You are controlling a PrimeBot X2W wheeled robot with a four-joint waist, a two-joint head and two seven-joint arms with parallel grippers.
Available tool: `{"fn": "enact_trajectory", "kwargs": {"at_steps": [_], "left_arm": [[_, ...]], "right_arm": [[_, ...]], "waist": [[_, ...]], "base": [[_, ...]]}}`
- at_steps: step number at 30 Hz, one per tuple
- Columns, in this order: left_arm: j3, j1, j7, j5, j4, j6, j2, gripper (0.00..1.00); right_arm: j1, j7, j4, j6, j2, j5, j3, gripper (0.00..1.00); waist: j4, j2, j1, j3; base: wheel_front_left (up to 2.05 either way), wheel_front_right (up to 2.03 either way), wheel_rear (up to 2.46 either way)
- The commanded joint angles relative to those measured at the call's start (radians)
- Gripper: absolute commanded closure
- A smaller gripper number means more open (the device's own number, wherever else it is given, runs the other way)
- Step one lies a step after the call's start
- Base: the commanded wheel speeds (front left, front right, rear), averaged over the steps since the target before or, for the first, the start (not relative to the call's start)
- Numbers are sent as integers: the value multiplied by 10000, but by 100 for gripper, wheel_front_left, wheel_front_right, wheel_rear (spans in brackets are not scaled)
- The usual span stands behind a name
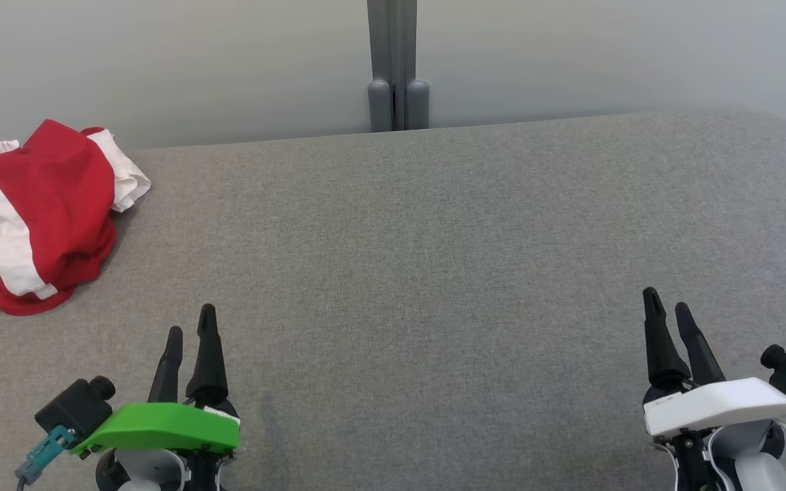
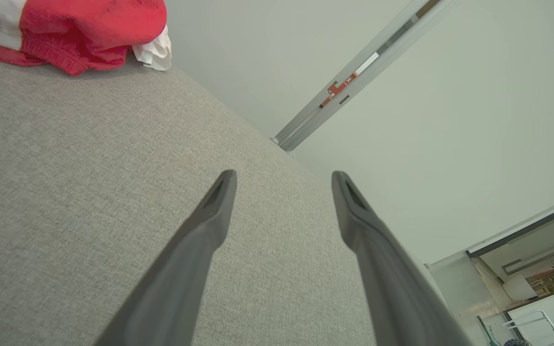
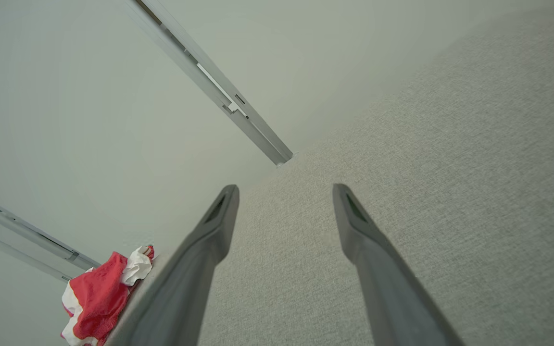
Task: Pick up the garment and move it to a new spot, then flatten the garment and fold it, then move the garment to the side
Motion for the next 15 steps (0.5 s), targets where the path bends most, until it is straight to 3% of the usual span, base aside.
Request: {"fn": "enact_trajectory", "kwargs": {"at_steps": [1, 15], "left_arm": [[-24, 42, -102, 453, -77, 57, 74, 0], [-175, 140, -485, 2552, 245, 221, 87, 0]], "right_arm": [[-5, -111, -63, 26, -60, -436, 93, 0], [80, -498, 211, 28, -74, -2382, 237, 0]], "waist": [[1, 0, 0, -5], [19, 0, 0, -41]], "base": [[0, 0, 0], [0, 0, 0]]}}
